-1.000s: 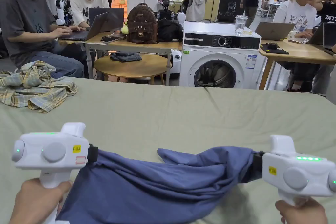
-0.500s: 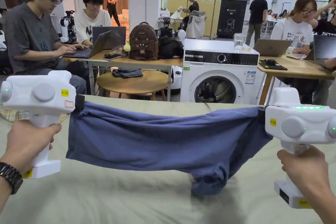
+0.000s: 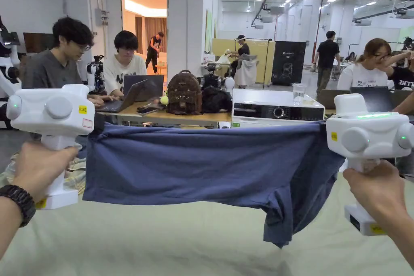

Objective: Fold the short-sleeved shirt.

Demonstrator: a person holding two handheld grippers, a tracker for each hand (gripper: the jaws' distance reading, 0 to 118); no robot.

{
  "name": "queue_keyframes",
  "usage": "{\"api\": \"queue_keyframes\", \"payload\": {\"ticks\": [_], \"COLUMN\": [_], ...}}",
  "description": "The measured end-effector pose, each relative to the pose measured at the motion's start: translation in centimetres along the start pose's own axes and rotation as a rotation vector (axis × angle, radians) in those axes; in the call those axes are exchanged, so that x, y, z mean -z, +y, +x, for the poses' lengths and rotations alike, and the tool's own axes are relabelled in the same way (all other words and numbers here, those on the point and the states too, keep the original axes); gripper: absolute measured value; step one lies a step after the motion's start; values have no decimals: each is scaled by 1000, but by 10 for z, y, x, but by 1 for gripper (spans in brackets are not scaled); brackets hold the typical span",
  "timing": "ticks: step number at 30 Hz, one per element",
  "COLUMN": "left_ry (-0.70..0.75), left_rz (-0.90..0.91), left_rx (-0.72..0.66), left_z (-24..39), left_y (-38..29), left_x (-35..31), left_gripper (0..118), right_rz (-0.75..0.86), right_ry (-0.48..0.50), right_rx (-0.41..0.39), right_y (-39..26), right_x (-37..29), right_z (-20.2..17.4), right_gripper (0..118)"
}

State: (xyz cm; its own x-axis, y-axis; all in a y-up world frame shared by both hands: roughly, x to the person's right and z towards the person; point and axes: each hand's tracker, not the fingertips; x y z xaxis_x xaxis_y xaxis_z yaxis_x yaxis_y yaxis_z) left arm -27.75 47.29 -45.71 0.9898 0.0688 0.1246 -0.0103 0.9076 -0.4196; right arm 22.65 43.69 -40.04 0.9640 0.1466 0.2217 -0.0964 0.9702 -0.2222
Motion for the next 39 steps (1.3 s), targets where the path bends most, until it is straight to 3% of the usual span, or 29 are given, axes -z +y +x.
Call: {"api": "queue_keyframes", "payload": {"ticks": [7,22,35,37,39], "left_ry": [0,-42,-60,-65,-60], "left_rz": [-23,-258,-445,-469,-482], "left_rx": [3,-52,-55,-50,-44], "left_z": [-1,-23,-24,-20,-20], "left_y": [-40,-260,-348,-355,-356], "left_x": [0,-12,-23,-24,-21], "left_gripper": [3,3,3,3,3], "right_rz": [-31,-267,-469,-486,-492], "right_ry": [-1,36,48,50,39], "right_rx": [-17,-52,-52,-56,-71], "right_y": [-34,-228,-316,-320,-321], "right_x": [0,-77,-110,-109,-107], "right_z": [-7,-15,-8,-9,-12], "right_gripper": [4,4,5,9,25]}}
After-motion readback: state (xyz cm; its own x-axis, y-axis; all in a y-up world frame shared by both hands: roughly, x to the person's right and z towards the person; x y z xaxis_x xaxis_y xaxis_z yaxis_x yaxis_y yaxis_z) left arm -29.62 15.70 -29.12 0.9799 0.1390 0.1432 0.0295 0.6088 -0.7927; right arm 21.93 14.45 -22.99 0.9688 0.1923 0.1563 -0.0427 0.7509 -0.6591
